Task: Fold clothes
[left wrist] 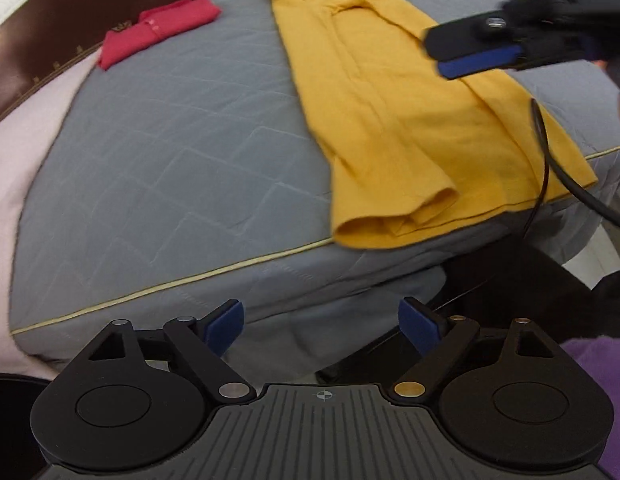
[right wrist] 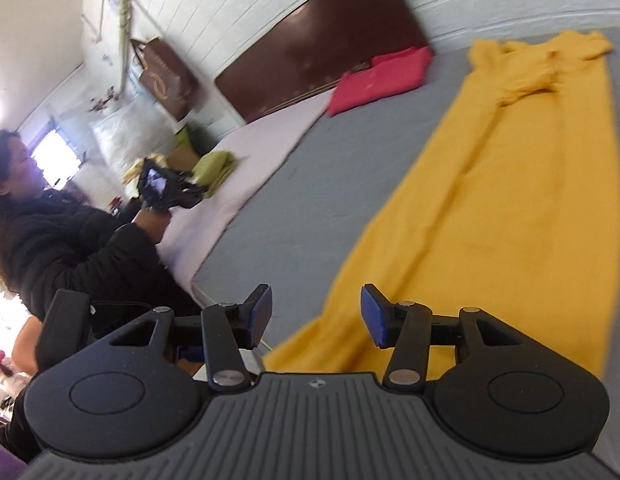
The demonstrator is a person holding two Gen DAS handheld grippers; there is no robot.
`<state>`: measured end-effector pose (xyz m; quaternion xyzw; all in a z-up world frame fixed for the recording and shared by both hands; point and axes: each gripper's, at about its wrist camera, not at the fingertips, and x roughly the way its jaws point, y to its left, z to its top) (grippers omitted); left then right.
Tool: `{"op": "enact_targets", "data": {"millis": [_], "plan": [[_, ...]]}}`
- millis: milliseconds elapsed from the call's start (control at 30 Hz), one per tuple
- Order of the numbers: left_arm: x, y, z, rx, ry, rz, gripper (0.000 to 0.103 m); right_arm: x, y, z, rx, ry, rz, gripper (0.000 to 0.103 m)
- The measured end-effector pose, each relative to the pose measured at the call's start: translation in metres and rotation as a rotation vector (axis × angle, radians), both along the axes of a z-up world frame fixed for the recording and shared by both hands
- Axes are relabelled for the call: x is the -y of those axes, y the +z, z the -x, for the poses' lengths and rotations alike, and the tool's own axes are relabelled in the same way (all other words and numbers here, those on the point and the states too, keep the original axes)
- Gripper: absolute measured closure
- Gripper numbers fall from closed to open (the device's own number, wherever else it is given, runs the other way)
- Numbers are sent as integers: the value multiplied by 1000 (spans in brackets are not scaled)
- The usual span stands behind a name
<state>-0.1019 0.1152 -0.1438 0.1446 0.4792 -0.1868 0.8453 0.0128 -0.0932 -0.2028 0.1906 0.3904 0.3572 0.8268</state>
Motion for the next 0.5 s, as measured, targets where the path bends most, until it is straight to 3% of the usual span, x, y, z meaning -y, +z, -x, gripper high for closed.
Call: {"op": "enact_targets", "data": {"millis": [133, 200, 233, 333, 433, 500], "plan": [[-29, 21, 0, 46, 81, 36, 10, -27, -29, -31, -183, 112, -116, 46], [-42, 29, -3, 77, 118, 30, 9, -41, -49, -26, -296, 188, -47, 46], [-47, 33, -4, 92, 134, 23, 9, -44, -55, -14, -305, 230, -28, 47], [-58, 44, -12, 122, 169, 37, 9, -34, -57, 19, -374, 320, -57, 40], [-50, 50, -23, 170, 161, 90, 9, -9, -41, 42, -320, 293, -66, 40], [-33, 46, -30, 185, 106, 136, 7, 25, -18, 53, -204, 181, -68, 41]]}}
